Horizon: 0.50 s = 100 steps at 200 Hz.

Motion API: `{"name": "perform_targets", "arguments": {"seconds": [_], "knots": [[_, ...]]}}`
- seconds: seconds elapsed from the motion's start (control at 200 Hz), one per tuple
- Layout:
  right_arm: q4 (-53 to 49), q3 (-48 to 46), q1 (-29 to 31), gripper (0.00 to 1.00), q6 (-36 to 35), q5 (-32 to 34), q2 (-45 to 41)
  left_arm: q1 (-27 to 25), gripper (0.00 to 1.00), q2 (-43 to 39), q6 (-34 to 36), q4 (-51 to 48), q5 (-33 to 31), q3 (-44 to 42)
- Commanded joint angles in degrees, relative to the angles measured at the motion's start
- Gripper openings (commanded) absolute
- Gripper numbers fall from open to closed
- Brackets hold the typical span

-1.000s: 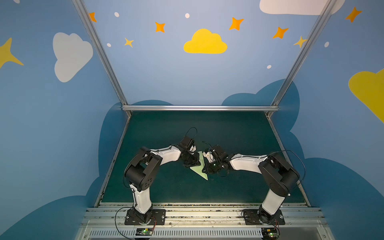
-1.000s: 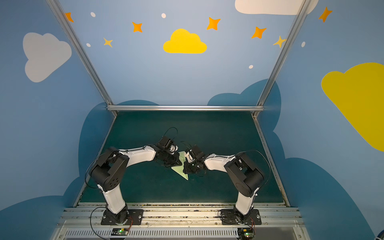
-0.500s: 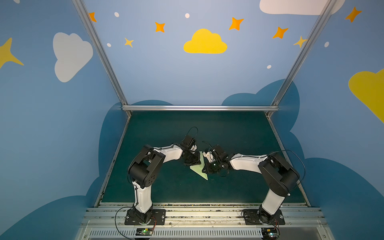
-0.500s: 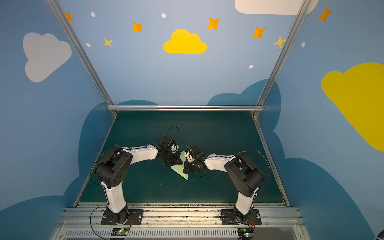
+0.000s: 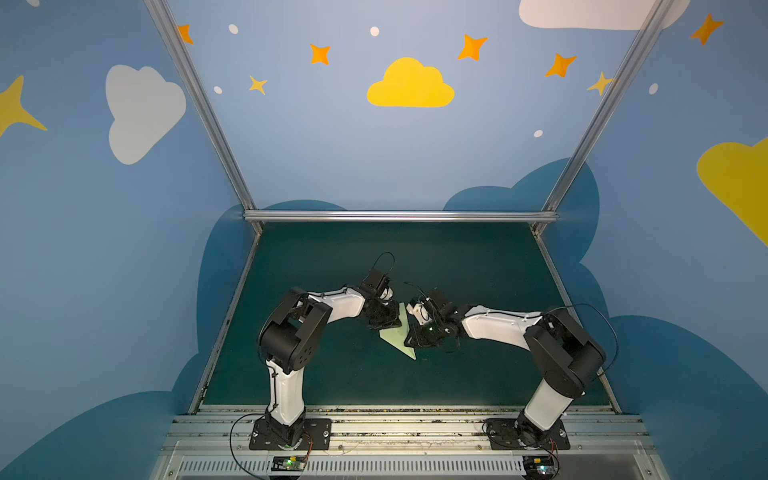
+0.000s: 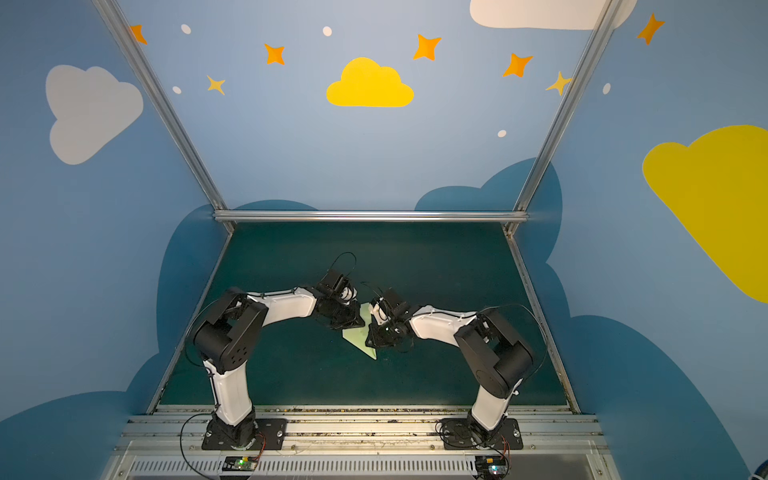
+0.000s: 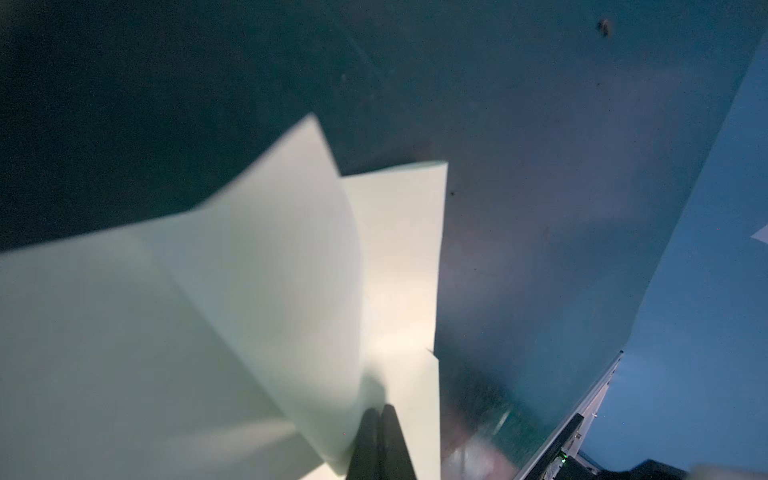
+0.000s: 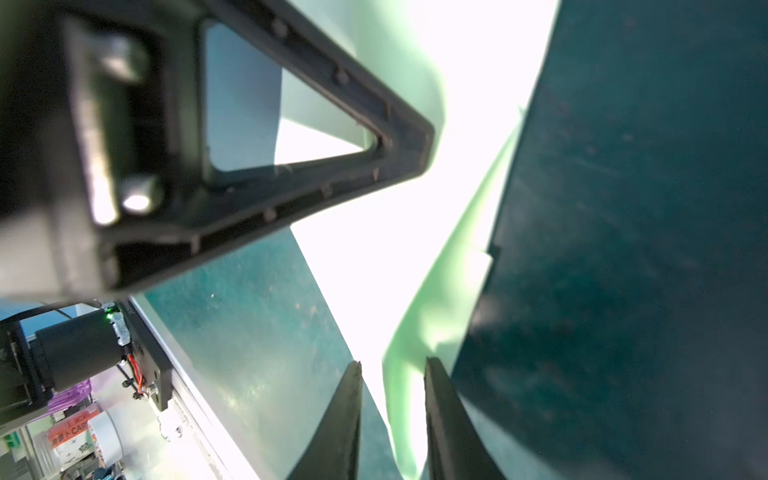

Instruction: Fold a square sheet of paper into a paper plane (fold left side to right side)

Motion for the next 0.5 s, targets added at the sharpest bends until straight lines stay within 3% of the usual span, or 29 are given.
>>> {"name": "perform_targets", "arguments": {"seconds": [0.0,0.245,0.496], "knots": [[-3.5,1.2,-0.2,0.26,-1.3,1.5,-1.5,0.3,0.04,0.9,1.0,-1.3,-3.1,-1.9],[-2.4,0.8,-0.1,0.24,-1.1,1.3,0.5,0.4,0.04,0.7,0.9,-1.1,-3.0,-2.0],[-2.1,1.0,-0.1,0.15,-0.9,1.4,1.6,0.6,0.04,0.5,1.0,-1.2,-2.7,-2.0]]}}
